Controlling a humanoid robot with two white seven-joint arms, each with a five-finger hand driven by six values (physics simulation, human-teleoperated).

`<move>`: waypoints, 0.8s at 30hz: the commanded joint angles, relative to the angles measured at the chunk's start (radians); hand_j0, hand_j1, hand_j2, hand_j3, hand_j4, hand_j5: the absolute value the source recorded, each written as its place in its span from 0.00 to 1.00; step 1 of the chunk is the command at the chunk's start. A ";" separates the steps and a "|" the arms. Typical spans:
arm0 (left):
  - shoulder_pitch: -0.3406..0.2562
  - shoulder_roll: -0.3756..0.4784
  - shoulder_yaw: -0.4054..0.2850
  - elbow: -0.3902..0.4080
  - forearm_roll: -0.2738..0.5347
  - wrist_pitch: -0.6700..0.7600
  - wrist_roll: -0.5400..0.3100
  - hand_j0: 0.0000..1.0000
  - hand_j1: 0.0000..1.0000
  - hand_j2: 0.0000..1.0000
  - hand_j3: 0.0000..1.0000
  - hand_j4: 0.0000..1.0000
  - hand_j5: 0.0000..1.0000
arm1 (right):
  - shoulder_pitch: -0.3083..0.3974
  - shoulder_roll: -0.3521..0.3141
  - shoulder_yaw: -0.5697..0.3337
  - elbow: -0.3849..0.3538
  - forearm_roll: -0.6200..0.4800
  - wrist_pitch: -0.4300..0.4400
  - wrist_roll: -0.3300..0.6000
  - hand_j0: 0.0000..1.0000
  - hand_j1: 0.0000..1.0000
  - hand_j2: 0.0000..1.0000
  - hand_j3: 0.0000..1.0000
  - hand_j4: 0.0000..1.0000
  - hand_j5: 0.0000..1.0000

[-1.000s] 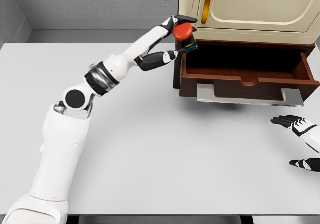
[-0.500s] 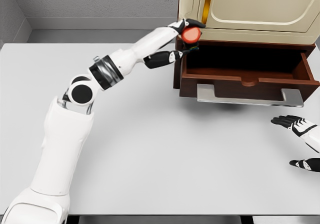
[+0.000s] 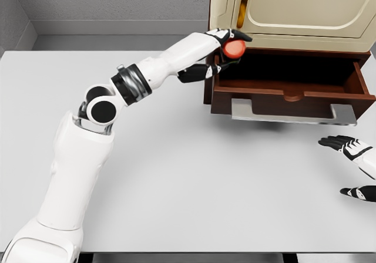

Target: Put the switch into the drawer with left arm, and close the drawer with right arm

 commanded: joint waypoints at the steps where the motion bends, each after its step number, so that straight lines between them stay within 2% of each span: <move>1: 0.000 0.000 -0.001 -0.006 -0.041 -0.004 0.004 0.78 0.78 0.78 0.78 0.78 0.78 | 0.000 -0.001 0.000 0.000 -0.007 0.001 -0.001 1.00 1.00 1.00 1.00 1.00 1.00; 3: 0.000 0.000 -0.001 -0.007 -0.077 -0.004 0.004 0.84 0.84 0.84 0.84 0.84 0.84 | 0.000 -0.001 0.000 0.000 -0.007 0.001 0.000 1.00 1.00 1.00 1.00 1.00 1.00; 9: 0.000 0.000 -0.018 -0.029 -0.080 -0.004 0.004 0.85 0.85 0.85 0.85 0.85 0.85 | 0.000 0.000 0.000 0.000 -0.005 0.001 0.000 1.00 1.00 1.00 1.00 1.00 1.00; 11: 0.000 0.000 -0.022 -0.029 -0.080 -0.004 0.004 0.90 0.90 0.90 0.90 0.90 0.90 | 0.000 0.000 0.000 0.000 -0.005 0.001 0.000 1.00 1.00 1.00 1.00 1.00 1.00; 21: 0.002 0.000 -0.036 -0.078 -0.080 -0.004 0.002 0.90 0.90 0.90 0.90 0.90 0.90 | 0.000 0.000 0.000 0.000 -0.005 0.001 0.000 1.00 1.00 1.00 1.00 1.00 1.00; 24: 0.006 0.000 -0.034 -0.148 -0.077 -0.004 0.002 1.00 1.00 1.00 1.00 1.00 1.00 | 0.000 0.000 0.000 0.000 -0.005 0.001 0.000 1.00 1.00 1.00 1.00 1.00 1.00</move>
